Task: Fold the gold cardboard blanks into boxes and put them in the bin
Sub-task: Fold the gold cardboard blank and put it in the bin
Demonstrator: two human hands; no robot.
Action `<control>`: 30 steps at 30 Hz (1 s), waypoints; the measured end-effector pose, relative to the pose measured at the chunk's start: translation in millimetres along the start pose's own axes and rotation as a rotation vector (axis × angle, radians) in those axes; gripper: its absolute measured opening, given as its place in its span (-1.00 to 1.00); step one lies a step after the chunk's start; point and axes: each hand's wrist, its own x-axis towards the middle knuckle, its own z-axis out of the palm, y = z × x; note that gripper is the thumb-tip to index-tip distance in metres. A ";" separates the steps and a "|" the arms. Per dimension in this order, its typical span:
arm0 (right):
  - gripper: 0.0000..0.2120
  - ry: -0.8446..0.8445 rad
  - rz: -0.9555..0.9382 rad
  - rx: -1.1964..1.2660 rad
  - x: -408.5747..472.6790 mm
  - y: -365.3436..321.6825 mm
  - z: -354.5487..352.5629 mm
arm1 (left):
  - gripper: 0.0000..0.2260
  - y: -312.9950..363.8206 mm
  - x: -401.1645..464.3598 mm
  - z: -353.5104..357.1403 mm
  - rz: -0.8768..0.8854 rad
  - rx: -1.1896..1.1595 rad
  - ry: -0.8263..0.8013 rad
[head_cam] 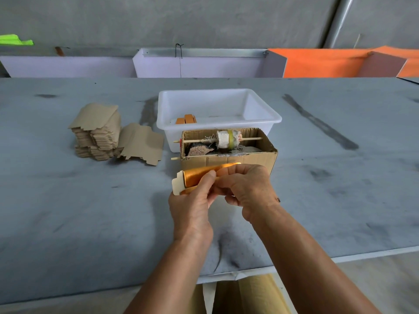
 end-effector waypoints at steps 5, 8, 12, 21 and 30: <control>-0.82 -0.027 -0.015 -0.005 -0.4 6.1 -0.2 | -0.83 -1.1 4.3 1.8 -0.142 -0.010 0.063; -0.83 -0.007 -0.034 0.004 -0.1 11.6 2.4 | -0.76 -2.9 8.4 -0.1 -0.182 -0.007 0.111; -0.81 0.042 -0.129 0.003 -5.2 22.2 12.5 | -0.81 -1.2 7.4 2.9 -0.144 -0.022 0.180; -0.73 0.194 -0.230 0.022 -12.0 40.8 17.8 | -0.79 5.7 12.0 3.2 -0.174 -0.059 0.196; -0.73 0.163 -0.184 0.270 -14.8 44.0 9.8 | -0.88 9.4 11.9 4.6 -0.266 -0.023 0.113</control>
